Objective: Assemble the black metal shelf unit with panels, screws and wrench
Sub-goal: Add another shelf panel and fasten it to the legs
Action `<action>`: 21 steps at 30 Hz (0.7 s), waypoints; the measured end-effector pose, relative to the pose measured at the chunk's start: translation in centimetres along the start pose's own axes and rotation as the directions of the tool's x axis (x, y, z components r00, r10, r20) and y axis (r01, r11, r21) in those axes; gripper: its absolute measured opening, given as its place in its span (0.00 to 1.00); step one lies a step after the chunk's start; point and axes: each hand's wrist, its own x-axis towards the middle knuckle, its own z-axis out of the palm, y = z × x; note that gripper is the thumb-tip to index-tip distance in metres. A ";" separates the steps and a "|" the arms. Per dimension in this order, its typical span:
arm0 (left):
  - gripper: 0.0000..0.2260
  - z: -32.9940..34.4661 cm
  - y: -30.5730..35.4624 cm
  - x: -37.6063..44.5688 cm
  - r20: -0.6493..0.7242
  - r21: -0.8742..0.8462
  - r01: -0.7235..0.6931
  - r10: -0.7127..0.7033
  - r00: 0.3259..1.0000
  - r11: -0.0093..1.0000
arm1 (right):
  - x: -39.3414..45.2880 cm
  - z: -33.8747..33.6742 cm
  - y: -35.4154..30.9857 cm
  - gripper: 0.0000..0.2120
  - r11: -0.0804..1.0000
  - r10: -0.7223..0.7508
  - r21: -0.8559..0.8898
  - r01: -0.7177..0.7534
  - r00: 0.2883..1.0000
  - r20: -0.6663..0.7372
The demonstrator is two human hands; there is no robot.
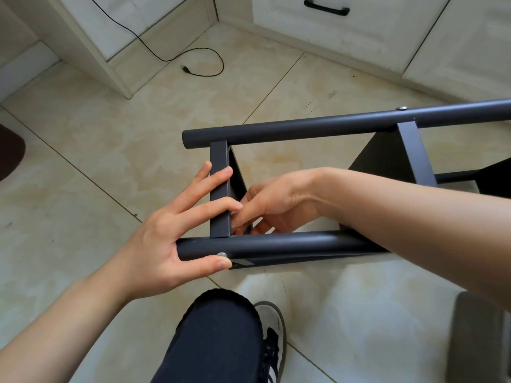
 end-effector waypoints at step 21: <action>0.26 0.0 0.0 0.0 0.000 -0.004 -0.001 0.001 1.000 1.000 | -0.6 -0.3 -0.3 0.05 0.998 0.012 0.065 -0.015 0.999 0.037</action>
